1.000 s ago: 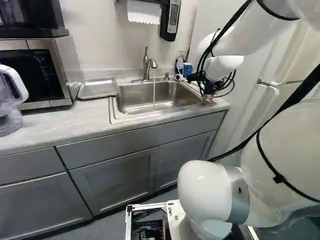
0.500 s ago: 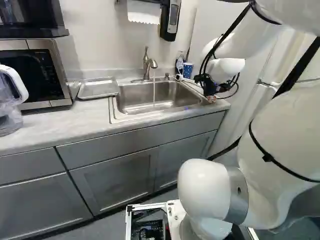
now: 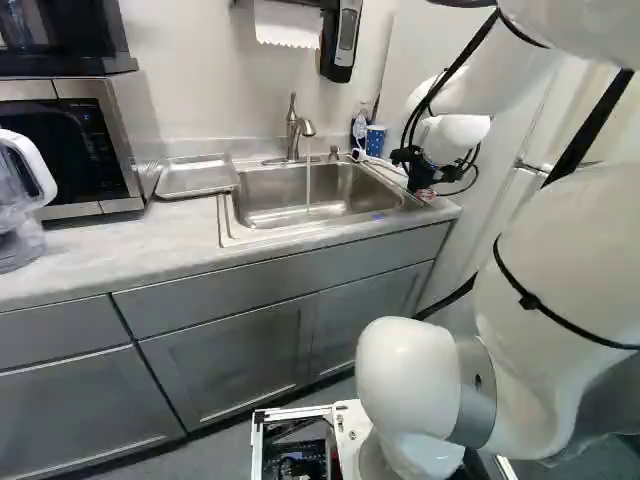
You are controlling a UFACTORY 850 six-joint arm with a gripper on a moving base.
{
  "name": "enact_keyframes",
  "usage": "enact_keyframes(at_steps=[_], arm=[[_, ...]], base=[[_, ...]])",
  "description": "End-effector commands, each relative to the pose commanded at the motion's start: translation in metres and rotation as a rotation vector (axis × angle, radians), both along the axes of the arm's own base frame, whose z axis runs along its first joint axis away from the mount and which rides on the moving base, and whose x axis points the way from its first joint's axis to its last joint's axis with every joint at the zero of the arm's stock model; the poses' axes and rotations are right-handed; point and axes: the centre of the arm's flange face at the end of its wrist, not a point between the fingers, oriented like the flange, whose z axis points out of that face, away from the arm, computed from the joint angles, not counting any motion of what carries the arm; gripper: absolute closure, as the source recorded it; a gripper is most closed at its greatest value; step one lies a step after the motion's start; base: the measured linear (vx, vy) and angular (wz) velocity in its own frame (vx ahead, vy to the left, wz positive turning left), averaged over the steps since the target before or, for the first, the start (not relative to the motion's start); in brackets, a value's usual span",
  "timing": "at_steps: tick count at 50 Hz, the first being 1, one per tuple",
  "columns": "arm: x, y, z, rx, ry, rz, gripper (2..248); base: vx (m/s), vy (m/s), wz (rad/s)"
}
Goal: Rinse the cup and place it in the tray
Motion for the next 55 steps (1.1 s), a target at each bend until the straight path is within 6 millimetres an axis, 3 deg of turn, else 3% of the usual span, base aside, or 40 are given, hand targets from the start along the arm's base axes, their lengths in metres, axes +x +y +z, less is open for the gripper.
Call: enact_keyframes(at_steps=[29,55], arm=[[0.0000,0.0000,0.0000,-0.182,0.081,0.125,3],[0.0007,-0.0006,0.0000,-0.182,0.081,0.125,3]], base=[[0.000,0.000,0.000],[0.000,0.000,0.000]])
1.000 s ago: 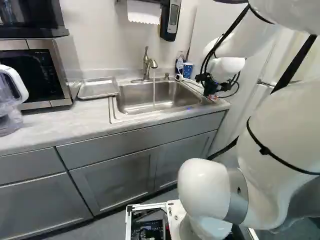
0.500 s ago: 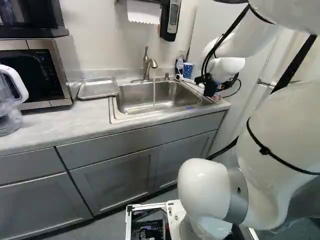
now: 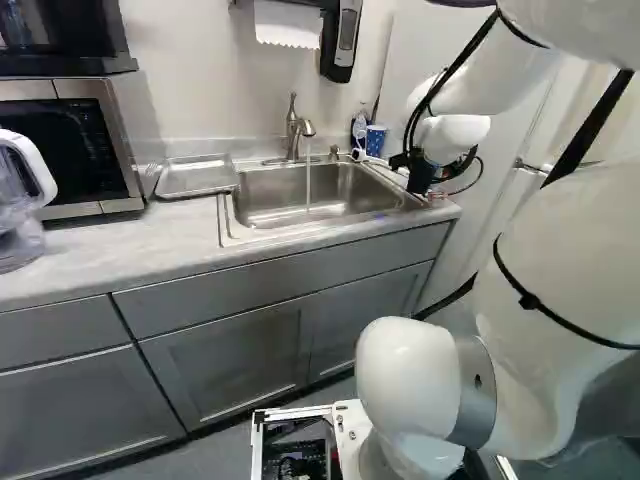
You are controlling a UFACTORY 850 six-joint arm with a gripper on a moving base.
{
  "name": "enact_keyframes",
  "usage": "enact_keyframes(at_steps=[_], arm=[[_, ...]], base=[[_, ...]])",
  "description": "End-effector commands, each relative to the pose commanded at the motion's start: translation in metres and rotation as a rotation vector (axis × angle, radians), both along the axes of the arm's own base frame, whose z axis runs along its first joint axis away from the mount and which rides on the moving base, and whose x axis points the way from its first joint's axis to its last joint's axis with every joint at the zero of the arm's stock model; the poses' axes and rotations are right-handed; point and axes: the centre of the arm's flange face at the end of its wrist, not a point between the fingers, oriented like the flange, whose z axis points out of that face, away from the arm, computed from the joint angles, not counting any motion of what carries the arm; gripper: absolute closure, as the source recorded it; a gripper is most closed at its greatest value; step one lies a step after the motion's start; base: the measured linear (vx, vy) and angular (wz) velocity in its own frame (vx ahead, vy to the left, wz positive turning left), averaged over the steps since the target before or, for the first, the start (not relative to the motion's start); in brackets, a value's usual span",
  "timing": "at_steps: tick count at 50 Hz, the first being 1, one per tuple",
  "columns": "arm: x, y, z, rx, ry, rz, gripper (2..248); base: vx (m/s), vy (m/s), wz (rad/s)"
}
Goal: Rinse the cup and place it in the tray
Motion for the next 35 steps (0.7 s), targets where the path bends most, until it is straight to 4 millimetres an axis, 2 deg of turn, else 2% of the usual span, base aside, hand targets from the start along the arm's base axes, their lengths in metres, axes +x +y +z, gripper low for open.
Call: enact_keyframes(at_steps=[35], arm=[[0.0062,-0.0052,0.0004,0.000,0.001,-0.005,3]], base=[[0.000,0.000,0.000]])
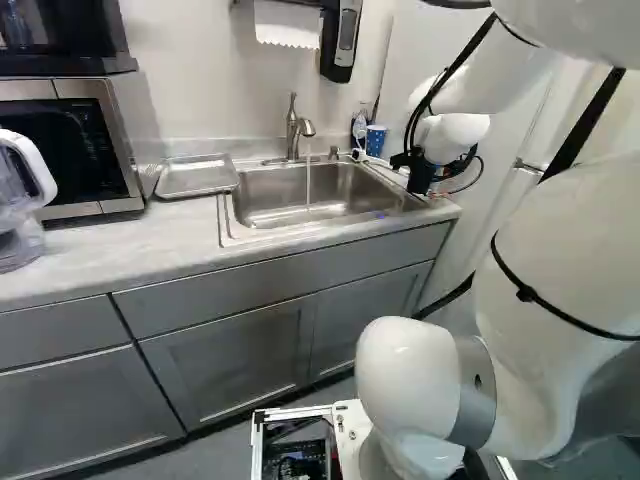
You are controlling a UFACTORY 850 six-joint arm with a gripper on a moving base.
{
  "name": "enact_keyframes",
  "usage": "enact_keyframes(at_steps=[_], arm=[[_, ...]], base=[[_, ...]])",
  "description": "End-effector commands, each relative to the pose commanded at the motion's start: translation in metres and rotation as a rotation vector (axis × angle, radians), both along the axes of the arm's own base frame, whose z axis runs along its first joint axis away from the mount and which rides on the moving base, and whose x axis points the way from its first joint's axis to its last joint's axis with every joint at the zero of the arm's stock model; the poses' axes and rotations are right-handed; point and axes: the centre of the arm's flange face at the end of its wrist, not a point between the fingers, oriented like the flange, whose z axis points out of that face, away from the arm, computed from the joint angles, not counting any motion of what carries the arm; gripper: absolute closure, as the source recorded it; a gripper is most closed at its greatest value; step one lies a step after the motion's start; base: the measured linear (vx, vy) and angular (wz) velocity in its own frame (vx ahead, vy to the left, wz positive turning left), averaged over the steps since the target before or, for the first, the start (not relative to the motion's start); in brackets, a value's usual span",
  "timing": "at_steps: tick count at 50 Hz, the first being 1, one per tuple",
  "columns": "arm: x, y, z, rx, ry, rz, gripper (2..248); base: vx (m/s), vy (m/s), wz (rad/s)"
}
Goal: Rinse the cup and place it in the tray
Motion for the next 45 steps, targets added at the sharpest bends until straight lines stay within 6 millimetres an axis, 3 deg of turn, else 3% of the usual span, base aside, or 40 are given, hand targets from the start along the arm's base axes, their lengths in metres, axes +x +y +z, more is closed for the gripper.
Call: enact_keyframes(at_steps=[45], arm=[[-0.0007,0.0008,-0.0002,0.045,-0.019,-0.039,3]], base=[[0.000,0.000,0.000]])
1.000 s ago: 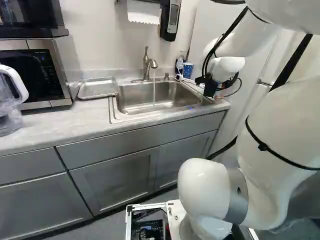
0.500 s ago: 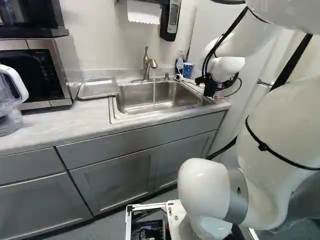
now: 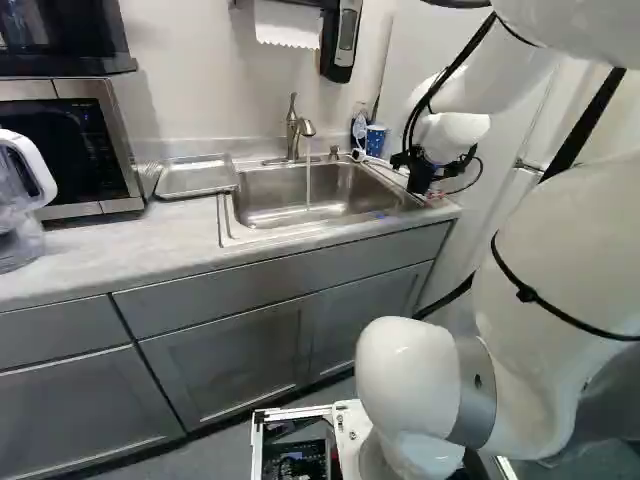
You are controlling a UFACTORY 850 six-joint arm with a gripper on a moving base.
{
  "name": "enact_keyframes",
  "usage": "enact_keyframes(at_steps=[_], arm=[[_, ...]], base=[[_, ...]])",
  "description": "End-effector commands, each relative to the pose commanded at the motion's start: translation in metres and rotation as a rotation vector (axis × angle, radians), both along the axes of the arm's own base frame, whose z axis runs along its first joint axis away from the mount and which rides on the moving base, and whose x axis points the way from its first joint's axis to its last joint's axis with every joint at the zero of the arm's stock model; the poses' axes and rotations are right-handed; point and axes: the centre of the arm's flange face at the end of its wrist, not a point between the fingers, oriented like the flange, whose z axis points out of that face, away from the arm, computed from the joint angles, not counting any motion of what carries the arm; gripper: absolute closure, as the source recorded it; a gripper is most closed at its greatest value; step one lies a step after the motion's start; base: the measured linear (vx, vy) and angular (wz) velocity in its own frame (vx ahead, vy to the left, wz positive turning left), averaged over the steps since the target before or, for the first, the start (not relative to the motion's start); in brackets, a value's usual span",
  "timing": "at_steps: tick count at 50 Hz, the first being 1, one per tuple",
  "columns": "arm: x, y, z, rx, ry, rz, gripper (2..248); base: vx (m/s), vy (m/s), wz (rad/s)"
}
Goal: Rinse the cup and place it in the tray
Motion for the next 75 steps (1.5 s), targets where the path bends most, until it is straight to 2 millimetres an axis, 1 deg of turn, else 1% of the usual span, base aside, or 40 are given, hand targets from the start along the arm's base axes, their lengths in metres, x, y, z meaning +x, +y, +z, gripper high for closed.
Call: enact_keyframes(at_steps=[20,45,54,75], arm=[[0.0021,0.0087,-0.0004,0.074,-0.030,-0.046,3],[0.0012,0.0077,-0.0009,0.154,-0.061,-0.120,3],[0.0012,0.0077,-0.0009,0.110,-0.040,-0.089,3],[0.0012,0.0077,-0.0009,-0.054,0.037,0.027,3]], base=[[0.000,0.000,0.000],[0.000,0.000,0.000],[0.000,0.000,0.000],[0.000,0.000,0.000]])
